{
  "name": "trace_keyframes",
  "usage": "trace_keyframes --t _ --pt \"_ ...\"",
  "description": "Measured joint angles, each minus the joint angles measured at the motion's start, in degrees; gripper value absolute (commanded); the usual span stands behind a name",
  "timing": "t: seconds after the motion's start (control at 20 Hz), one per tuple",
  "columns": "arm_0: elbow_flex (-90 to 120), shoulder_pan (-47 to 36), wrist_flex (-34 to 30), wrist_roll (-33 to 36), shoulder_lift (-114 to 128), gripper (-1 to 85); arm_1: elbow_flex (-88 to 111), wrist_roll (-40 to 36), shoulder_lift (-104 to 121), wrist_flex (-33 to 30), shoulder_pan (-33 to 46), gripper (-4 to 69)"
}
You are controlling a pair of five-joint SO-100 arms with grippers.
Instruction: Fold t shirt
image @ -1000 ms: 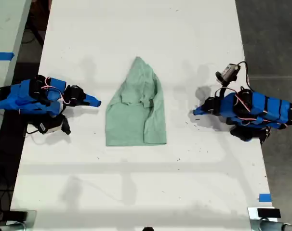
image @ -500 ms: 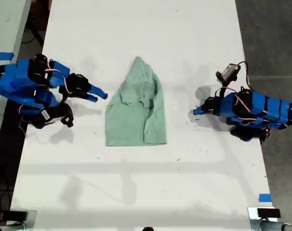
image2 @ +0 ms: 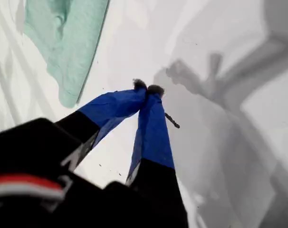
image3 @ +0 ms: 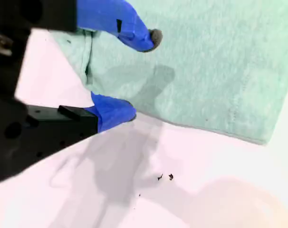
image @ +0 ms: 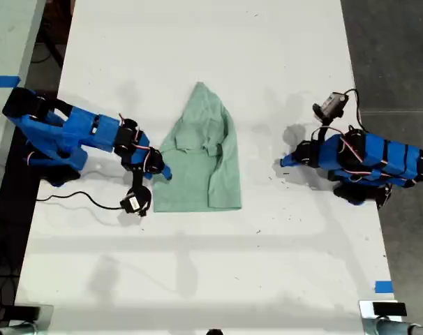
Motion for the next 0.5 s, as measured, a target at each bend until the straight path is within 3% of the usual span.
trace_keyframes --t 0.25,0.35,0.4,0.5 --pt "0.0 0.0 -0.6 -5.4 -5.0 18.4 0.0 0.0 0.0 0.0 0.0 -0.1" --pt "-0.5 0.0 -1.8 -6.1 -9.1 9.3 0.0 0.0 0.0 0.0 0.0 -0.1" --pt "-1.4 -0.1 -2.5 -6.1 -11.3 -0.1 0.0 0.0 0.0 0.0 0.0 -0.1" --pt "-4.4 -0.5 -4.0 -6.1 -15.2 -0.2 0.0 0.0 0.0 0.0 0.0 -0.1"
